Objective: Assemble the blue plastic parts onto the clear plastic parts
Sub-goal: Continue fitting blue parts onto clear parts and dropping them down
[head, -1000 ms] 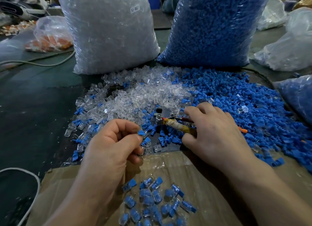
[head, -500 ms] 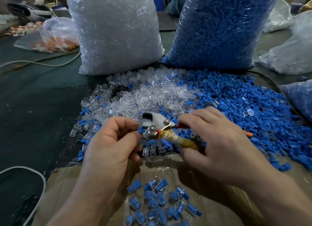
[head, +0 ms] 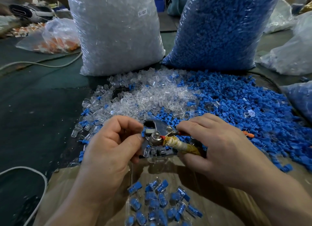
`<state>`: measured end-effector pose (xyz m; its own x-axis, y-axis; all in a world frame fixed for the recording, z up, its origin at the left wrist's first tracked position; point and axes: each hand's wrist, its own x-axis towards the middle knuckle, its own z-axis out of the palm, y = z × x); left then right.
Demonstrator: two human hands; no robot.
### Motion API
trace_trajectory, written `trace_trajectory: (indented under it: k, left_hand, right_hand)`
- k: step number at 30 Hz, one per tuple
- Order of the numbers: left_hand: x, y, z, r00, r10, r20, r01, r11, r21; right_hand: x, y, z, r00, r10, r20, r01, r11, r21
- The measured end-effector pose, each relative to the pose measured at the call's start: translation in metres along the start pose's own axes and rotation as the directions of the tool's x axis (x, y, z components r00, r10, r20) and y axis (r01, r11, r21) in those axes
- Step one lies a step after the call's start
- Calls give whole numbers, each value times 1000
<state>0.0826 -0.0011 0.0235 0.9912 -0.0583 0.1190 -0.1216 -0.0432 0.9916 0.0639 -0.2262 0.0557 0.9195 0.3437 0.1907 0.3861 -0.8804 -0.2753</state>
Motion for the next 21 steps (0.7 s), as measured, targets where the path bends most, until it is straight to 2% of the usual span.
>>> trace_trajectory:
  k: [8, 13, 17, 21]
  left_hand:
    - [-1, 7, 2, 999, -19, -32, 20, 999, 33]
    - [-4, 8, 10, 993, -53, -103, 67, 989, 133]
    - [-2, 6, 13, 988, -93, -119, 117, 971, 208]
    - [-3, 9, 11, 980, -105, -168, 127, 984, 127]
  right_hand:
    - [4, -4, -3, 999, 28, -16, -28, 1000, 6]
    - [-1, -3, 0, 998, 58, -38, -58, 998, 7]
    - [0, 1, 2, 995, 96, 9, -96, 995, -1]
    - [-1, 5, 2, 989, 119, -83, -120, 993, -5]
